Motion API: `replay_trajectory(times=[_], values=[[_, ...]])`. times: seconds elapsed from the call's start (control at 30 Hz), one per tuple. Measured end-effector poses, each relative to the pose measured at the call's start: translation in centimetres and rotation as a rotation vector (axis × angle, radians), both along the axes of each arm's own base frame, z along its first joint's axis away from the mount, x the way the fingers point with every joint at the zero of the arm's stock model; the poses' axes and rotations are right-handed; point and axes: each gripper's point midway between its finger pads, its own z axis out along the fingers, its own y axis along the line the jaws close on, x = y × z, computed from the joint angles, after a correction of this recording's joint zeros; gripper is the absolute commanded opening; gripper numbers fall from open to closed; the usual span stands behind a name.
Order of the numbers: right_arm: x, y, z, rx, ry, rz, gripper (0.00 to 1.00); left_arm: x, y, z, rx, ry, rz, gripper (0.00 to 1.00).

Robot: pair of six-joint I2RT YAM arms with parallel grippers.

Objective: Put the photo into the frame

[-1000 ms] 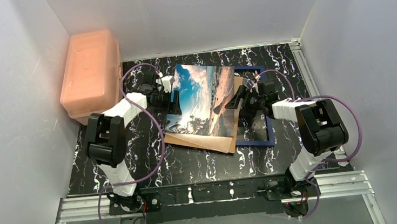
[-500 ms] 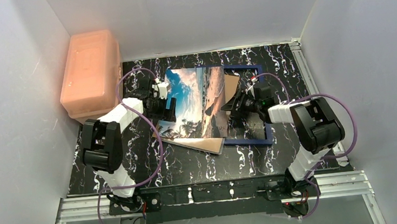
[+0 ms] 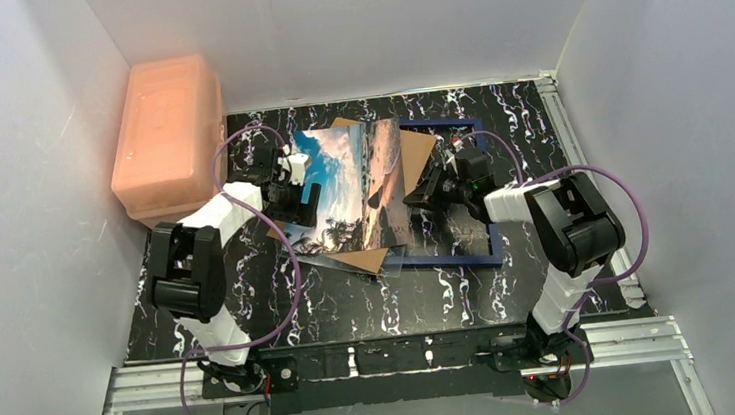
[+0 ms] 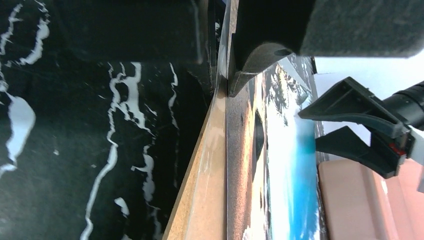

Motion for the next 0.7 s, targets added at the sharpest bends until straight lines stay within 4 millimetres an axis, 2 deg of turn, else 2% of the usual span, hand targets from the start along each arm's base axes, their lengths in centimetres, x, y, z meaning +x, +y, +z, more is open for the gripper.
replay_trajectory(times=[0.17,0.3,0.37,0.4,0.57,0.7], values=[[0.8,1.2,1.4,0.013,-0.038,0.019,0.01,-0.3,1.1,-0.3,0.034,0.003,0.005,0.85],[1.8,2.7,1.7,0.024,-0.051,0.047,0.01,-0.6,2.2,0.4,0.051,-0.010,0.021,0.87],[2.1,3.5,1.4,0.022,-0.044,0.066,0.01,-0.6,2.8,1.4,0.058,-0.032,0.031,0.97],[2.1,3.8,1.1,0.020,-0.037,0.076,0.01,-0.6,3.0,2.0,0.061,-0.048,0.034,0.98],[1.4,5.2,0.2,-0.004,-0.010,0.140,0.01,-1.2,3.7,5.2,0.067,-0.146,0.036,0.99],[0.6,5.6,0.0,-0.023,0.001,0.185,0.01,-1.6,4.0,6.8,0.068,-0.185,0.031,0.98]])
